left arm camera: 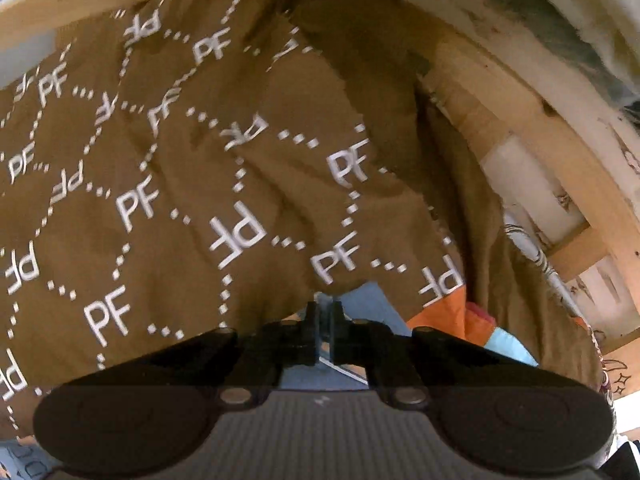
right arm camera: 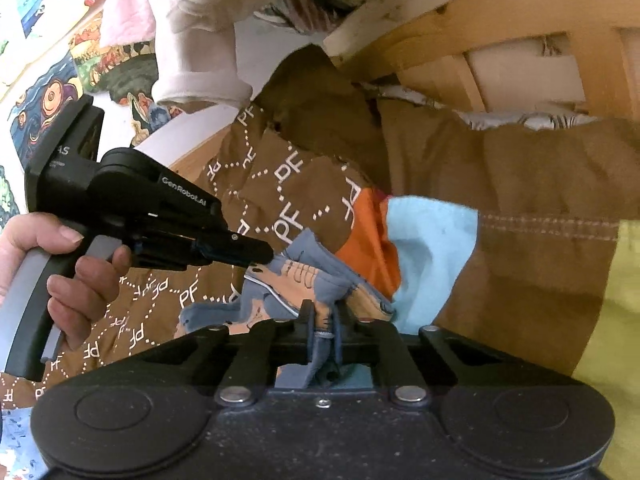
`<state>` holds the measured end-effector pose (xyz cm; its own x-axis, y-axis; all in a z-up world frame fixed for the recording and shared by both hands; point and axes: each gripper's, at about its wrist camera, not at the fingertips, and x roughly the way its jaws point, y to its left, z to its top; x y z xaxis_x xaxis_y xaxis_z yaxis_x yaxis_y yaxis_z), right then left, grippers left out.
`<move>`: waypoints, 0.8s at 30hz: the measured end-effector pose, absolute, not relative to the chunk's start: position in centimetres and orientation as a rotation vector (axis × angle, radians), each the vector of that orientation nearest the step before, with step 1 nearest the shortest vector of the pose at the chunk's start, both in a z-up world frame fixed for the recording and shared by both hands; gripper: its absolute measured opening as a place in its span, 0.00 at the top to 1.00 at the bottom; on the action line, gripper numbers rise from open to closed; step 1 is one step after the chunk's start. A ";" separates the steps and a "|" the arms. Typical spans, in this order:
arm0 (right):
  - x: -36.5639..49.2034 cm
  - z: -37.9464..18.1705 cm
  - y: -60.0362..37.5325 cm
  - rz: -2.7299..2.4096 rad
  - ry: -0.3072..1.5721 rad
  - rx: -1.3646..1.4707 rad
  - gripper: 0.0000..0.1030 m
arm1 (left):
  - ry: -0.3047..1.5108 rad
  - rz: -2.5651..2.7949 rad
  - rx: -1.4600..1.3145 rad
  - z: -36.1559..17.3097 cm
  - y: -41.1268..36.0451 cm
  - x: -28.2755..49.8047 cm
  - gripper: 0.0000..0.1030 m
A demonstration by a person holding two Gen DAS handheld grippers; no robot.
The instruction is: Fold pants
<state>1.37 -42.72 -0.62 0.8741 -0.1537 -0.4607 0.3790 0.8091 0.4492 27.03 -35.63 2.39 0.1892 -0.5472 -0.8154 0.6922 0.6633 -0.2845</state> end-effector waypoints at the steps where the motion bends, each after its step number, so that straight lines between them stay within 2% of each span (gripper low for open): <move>1: 1.2 -0.5 -42.5 -0.298 0.409 0.559 0.91 | 1.052 -0.888 0.162 2.7 -35.8 26.8 0.96; 8: 0.4 -0.3 -41.9 -0.349 0.382 0.528 0.92 | 0.921 -0.951 0.302 4.1 -38.0 24.3 0.96; 14: 0.8 -0.8 -42.2 -0.392 0.424 0.524 0.92 | 0.902 -0.950 0.359 3.3 -39.5 23.2 0.96; 16: 1.2 -0.9 -42.0 -0.394 0.450 0.502 0.86 | 0.914 -0.934 0.341 3.3 -39.4 23.5 0.92; 17: 1.1 -0.8 -41.8 -0.396 0.447 0.486 0.85 | 0.923 -0.923 0.318 3.5 -39.1 23.8 0.88; 19: 1.0 -0.4 -41.4 -0.396 0.428 0.446 0.74 | 0.927 -0.904 0.287 3.8 -38.4 24.1 0.69; 20: 0.9 -0.2 -41.1 -0.399 0.417 0.420 0.70 | 0.914 -0.891 0.279 4.1 -37.9 24.3 0.64; 22: 0.7 0.3 -40.5 -0.421 0.388 0.350 0.44 | 0.875 -0.864 0.277 4.9 -36.7 24.5 0.40; 24: 0.5 0.9 -39.8 -0.418 0.354 0.285 0.34 | 0.843 -0.831 0.265 5.6 -34.7 24.9 0.32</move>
<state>0.50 -39.84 0.87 0.8548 -0.3433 -0.3892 0.4409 0.8760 0.1957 24.89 -34.70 5.65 0.3813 -0.5434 -0.7479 0.7405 0.6638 -0.1048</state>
